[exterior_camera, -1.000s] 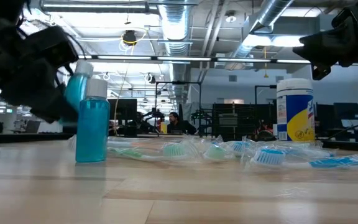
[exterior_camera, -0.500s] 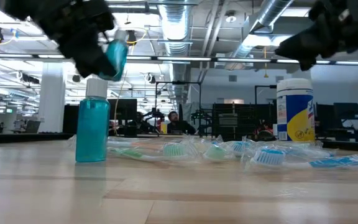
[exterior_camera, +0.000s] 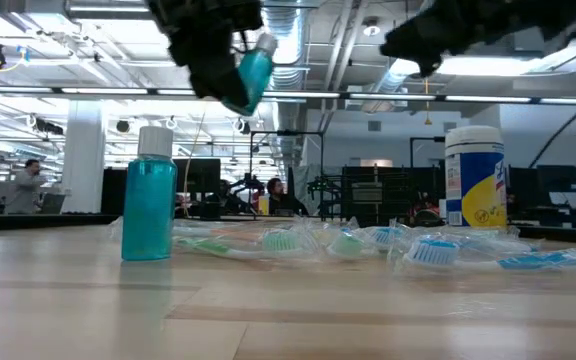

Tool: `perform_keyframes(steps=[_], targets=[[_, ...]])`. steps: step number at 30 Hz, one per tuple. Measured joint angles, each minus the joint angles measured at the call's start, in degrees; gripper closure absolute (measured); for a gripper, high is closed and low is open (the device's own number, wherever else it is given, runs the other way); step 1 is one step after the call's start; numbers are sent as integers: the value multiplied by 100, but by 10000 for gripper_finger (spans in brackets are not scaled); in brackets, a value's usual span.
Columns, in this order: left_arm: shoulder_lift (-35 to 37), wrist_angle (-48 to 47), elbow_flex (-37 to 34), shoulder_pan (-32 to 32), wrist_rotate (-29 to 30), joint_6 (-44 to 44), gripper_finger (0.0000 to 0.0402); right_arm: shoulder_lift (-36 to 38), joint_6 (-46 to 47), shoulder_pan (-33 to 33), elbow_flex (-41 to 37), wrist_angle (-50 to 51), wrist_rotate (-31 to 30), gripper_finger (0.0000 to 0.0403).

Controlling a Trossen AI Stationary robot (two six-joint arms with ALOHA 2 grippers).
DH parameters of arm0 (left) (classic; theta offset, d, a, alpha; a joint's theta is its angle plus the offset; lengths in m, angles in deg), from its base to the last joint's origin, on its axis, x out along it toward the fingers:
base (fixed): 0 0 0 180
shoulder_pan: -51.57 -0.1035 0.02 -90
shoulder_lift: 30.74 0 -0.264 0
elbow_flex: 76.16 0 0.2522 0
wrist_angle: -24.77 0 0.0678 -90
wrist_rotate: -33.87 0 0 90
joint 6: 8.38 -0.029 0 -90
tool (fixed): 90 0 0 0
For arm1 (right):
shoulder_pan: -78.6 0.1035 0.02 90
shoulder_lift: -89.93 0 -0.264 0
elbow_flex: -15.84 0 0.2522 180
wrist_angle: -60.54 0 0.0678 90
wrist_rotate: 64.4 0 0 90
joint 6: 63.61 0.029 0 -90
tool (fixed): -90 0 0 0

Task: Pick & Place toothbrushing station
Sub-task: Put the left mouthwash bottle into the mesh organizer

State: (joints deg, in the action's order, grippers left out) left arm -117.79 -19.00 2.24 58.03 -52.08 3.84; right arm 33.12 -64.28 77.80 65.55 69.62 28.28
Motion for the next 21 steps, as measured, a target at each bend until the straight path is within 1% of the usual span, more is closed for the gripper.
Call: perform_keyframes(steps=[3, 6, 9, 13, 19, 21], targets=[[-282, -157, 398, 60, -2, -166, 336, -549, -102, -53, 356, 33, 220, 291], [-396, -271, 554, 86, 1, -239, 336, -1047, -150, -50, 699, 111, 351, 291], [-421, -279, 571, 98, 3, -260, 336, -1465, -150, -42, 992, 149, 387, 291], [-419, -270, 571, 118, 8, -259, 336, -1952, -235, -35, 1394, 164, 762, 291], [-419, -410, 571, 118, 39, -256, 336, -2480, -240, 0, 1945, 356, 1098, 291], [-419, -433, 571, 118, 60, -250, 336, -2622, -275, 44, 2128, 425, 1101, 291]])
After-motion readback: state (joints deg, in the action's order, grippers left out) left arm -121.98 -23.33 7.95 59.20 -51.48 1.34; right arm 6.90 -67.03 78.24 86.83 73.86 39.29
